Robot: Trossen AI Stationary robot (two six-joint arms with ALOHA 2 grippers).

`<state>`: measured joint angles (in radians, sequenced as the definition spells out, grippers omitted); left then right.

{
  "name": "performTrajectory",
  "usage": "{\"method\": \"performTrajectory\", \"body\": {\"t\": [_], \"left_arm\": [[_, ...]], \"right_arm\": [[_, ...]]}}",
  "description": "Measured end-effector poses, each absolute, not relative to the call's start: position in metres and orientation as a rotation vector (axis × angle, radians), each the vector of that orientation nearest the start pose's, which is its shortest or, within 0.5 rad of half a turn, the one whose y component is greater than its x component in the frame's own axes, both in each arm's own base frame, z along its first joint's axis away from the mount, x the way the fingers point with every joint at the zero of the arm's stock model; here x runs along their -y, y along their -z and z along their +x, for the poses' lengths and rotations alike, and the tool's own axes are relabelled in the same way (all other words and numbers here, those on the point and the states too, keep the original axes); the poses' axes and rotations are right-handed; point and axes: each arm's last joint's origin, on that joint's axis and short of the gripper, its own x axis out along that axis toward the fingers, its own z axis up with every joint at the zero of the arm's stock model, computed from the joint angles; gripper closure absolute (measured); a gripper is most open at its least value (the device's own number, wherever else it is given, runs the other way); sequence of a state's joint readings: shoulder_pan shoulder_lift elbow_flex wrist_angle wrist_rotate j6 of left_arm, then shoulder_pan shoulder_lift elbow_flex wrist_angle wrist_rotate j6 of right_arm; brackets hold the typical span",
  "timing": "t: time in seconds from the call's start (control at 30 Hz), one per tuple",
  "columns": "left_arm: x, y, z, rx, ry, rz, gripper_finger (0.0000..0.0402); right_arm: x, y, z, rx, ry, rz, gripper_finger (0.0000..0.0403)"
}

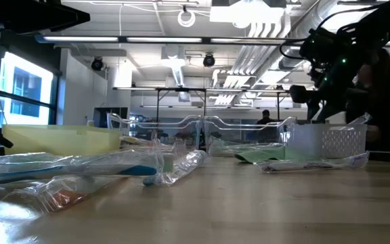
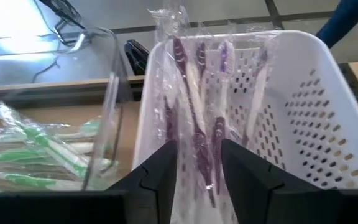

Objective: Pick & Place Toothbrushes
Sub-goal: Put the purple toothbrush into the white bin

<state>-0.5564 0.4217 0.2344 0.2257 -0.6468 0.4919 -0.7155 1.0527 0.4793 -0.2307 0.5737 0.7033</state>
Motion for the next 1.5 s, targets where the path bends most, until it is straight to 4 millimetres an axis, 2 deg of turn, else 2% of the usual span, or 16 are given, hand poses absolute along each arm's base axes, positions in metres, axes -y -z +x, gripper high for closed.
{"method": "performTrajectory", "body": {"t": [0.2,0.43,0.7,0.9,1.13,1.5], "left_arm": [[0.05,-0.228,0.113,0.009,-0.096,0.47,0.0181],[0.05,-0.227,0.113,-0.003,-0.093,0.478,0.0181],[0.05,-0.227,0.113,-0.006,-0.093,0.48,0.0181],[0.05,-0.227,0.113,-0.006,-0.092,0.48,0.0181],[0.05,-0.227,0.113,-0.006,-0.092,0.48,0.0181],[0.05,-0.227,0.113,-0.007,-0.092,0.481,0.0181]], "right_arm": [[0.14,-0.189,0.14,-0.334,1.362,0.67,0.0287],[0.138,-0.193,0.152,-0.357,1.003,0.729,0.031],[0.123,-0.192,0.163,-0.501,0.53,0.67,0.0341],[0.116,-0.193,0.167,-0.511,0.439,0.691,0.036],[0.095,-0.198,0.181,-0.513,0.135,0.601,0.0377],[0.05,-0.204,0.204,-0.494,0.008,0.374,0.0398]]}}
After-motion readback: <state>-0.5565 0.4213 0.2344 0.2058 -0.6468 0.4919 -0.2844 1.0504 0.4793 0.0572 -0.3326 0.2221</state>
